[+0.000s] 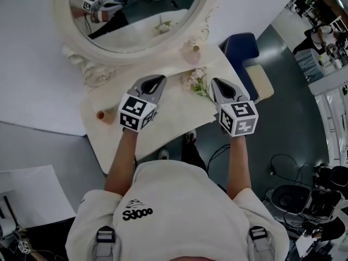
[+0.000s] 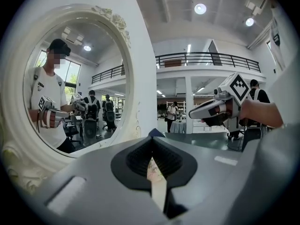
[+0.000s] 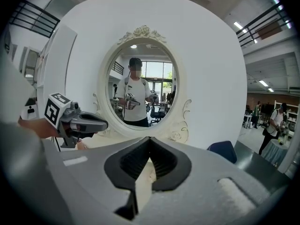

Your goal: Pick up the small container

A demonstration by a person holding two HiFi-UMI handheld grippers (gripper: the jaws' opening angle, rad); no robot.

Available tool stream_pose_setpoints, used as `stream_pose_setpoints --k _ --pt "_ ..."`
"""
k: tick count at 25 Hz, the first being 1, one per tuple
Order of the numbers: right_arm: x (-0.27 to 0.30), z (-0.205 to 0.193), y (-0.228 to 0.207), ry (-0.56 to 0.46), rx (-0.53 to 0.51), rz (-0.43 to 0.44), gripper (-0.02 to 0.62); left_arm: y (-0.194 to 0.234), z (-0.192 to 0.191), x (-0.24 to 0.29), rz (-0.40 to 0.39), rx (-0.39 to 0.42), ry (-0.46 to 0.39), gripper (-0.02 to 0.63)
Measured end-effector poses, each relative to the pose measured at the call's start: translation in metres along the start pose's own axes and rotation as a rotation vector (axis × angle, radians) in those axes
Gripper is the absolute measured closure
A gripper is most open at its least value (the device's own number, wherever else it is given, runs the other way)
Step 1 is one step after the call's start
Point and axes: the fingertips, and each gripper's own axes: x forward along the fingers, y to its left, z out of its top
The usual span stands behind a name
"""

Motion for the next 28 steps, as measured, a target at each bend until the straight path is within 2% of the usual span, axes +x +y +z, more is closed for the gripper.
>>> stream_pose_setpoints --k 11,22,28 --pt "0.08 0.019 -0.043 0.022 -0.033 0.135 0.59 0.041 -0.008 0.035 0.132 -0.06 0.056 0.589" --pt "0.17 -0.007 -0.087 0.105 -0.051 0.287 0.518 0.065 -0.043 0.087 0.255 -0.163 0.139 0.589" --pt "0.206 -0.022 -0.096 0.104 -0.06 0.374 0.46 0.071 -0.062 0.108 0.3 -0.202 0.181 0.589"
